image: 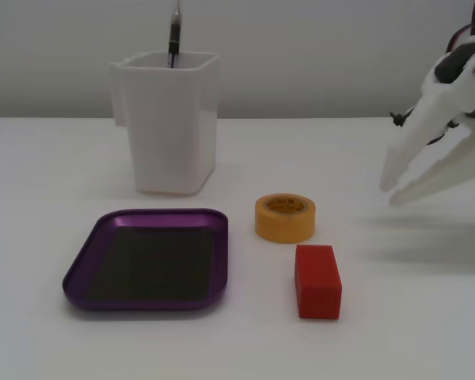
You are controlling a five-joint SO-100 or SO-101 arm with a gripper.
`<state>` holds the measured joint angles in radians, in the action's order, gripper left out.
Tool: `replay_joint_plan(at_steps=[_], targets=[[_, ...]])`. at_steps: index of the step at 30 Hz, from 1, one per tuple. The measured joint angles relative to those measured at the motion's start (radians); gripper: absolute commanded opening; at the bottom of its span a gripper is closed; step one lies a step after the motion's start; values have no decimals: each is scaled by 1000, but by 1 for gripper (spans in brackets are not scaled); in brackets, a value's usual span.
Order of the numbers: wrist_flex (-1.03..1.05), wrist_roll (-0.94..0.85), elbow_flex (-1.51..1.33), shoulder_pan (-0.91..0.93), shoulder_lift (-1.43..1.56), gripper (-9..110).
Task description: Pick up the red cube and place it in the box.
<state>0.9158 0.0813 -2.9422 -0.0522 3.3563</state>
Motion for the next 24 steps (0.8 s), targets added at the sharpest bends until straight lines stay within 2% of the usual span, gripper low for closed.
replay_joint_plan(at_steps=[8,11,19,24], targets=[[-78,0,215,-6,-130,0],[-80,0,357,-20,-325,0],[9,14,787,-213,-936,1],[100,129,1019,-253,-1292,13]])
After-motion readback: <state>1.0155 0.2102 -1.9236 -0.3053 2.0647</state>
